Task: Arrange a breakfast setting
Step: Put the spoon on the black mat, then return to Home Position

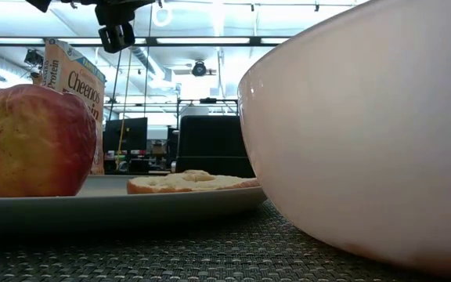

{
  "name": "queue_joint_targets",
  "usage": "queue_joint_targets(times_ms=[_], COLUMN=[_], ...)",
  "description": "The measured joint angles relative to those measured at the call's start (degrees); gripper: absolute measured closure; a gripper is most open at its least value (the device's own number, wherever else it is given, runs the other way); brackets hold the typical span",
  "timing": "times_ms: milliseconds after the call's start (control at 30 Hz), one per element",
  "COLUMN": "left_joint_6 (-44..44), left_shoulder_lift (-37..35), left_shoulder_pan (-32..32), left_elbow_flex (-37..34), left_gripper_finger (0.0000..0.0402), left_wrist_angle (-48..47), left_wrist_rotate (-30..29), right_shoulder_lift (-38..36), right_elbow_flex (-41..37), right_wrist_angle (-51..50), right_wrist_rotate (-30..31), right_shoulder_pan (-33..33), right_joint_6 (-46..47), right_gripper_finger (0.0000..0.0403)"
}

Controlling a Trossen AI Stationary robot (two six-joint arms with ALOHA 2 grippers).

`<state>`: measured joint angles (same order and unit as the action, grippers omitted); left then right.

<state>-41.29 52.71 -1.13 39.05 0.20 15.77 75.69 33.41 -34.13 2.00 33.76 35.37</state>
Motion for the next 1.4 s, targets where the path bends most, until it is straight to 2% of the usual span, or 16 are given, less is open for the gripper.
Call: queue_joint_targets(times_ms=[533, 700, 833, 967, 1067, 1167, 1400], left_joint_6=[0.12, -0.21, -0.06, 6.19, 11.21, 14.24, 17.35], left_shoulder_lift=[0.0, 0.0, -0.96, -4.35, -7.06, -9.47, -12.67], left_shoulder_pan=[0.0, 0.0, 0.0, 0.0, 0.07, 0.07, 0.06], left_elbow_flex=[0.0, 0.0, 0.0, -0.02, -0.04, -0.04, -0.14], left_gripper_finger=[0.023, 0.023, 0.023, 0.023, 0.0238, 0.0254, 0.0287], left_wrist_angle=[-0.04, 0.02, 0.52, 0.39, -0.84, -4.3, -6.76], left_wrist_rotate=[0.0, 0.55, 0.42, -5.85, -11.01, -14.58, -17.23], right_shoulder_lift=[2.11, -0.54, -7.69, -16.44, -23.05, -29.72, -42.34], right_elbow_flex=[0.0, -0.02, -0.09, -0.23, -2.56, -6.76, -14.95], right_wrist_angle=[9.32, 3.15, 1.65, 2.43, 3.73, 8.7, 20.23], right_wrist_rotate=[5.9, 4.0, 2.83, 8.24, 9.8, 11.86, 22.6], right_shoulder_pan=[-1.45, -2.25, -1.38, -1.11, -1.77, -2.72, -5.0], right_joint_6=[0.74, 7.45, 11.84, 13.11, 14.82, 17.36, 17.75], right_gripper_finger=[0.02, 0.02, 0.02, 0.0204, 0.0214, 0.0226, 0.0265])
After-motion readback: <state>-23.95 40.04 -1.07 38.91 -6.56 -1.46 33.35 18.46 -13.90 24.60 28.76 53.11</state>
